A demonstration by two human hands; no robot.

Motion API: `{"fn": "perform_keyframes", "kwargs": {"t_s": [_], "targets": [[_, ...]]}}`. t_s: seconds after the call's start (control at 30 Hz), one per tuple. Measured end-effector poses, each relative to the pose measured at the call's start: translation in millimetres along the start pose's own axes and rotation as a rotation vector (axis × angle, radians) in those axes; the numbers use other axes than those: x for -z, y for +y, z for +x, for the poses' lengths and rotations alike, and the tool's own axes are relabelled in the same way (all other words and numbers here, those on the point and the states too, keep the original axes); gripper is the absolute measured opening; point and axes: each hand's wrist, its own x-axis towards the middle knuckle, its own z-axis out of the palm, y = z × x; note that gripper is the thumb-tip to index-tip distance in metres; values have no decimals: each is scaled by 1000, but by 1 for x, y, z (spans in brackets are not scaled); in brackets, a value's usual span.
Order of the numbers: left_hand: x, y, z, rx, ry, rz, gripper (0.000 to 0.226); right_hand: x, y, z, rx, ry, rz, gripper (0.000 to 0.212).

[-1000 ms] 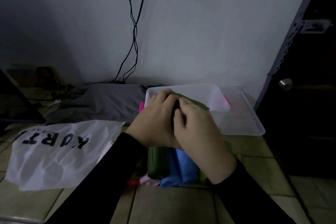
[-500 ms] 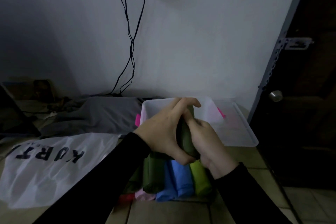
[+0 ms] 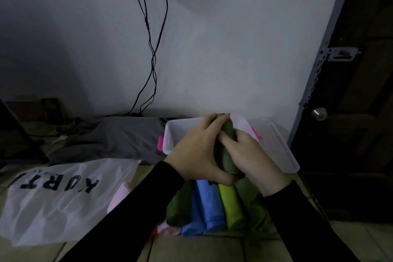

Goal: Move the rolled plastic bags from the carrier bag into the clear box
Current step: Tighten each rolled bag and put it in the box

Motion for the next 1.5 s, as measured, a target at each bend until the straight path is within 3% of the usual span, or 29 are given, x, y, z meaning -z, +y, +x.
{"fn": "perform_keyframes", "kwargs": {"t_s": [0.1, 0.17, 0.27, 0.33, 0.43, 0.53, 0.57, 0.6, 0.7, 0.8, 0.9, 1.03, 1.1, 1.17, 1.27, 1.37, 1.5], "targets": [[-4, -6, -5, 112, 62, -519, 114, 7, -6, 4, -240, -124, 519, 32], [-17, -3, -8, 160, 135, -777, 118, 11, -11, 7, -327, -242, 749, 36], [-29, 3, -7, 207, 198, -971, 126, 12, -18, 12, -377, -298, 933, 34], [-24, 0, -6, 225, 122, -969, 127, 13, -17, 14, -366, -278, 940, 33], [-11, -6, -4, 289, -2, -912, 108, 11, -9, 20, -303, -174, 826, 35], [-4, 0, 4, 477, 19, -955, 42, 5, -7, 26, -184, 15, 711, 32], [-5, 0, 8, 530, 31, -981, 33, 2, -7, 28, -146, 58, 681, 29], [-6, -3, 12, 563, 44, -997, 34, -1, -6, 30, -115, 89, 659, 27], [-4, -7, 18, 619, 36, -971, 66, -8, -1, 40, -92, 131, 623, 34], [2, -7, 23, 632, 19, -887, 47, -8, 1, 51, -116, 73, 624, 37], [6, -13, 30, 695, 48, -821, 50, 0, 7, 62, -93, 2, 505, 34], [1, -30, 34, 805, 68, -776, 52, 19, 29, 86, 116, 192, -136, 43], [-4, -41, 37, 854, 101, -658, 56, 25, 46, 104, 82, 251, -479, 48], [-7, -52, 40, 888, 144, -574, 57, 25, 62, 117, -62, 158, -734, 51], [-8, -71, 46, 919, 154, -462, 54, 21, 71, 119, -168, 22, -760, 55], [-9, -90, 52, 934, 172, -280, 54, 19, 75, 118, -183, 28, -731, 65], [-20, -100, 50, 892, 15, 33, 32, 19, 76, 119, -237, 26, -738, 67]]}}
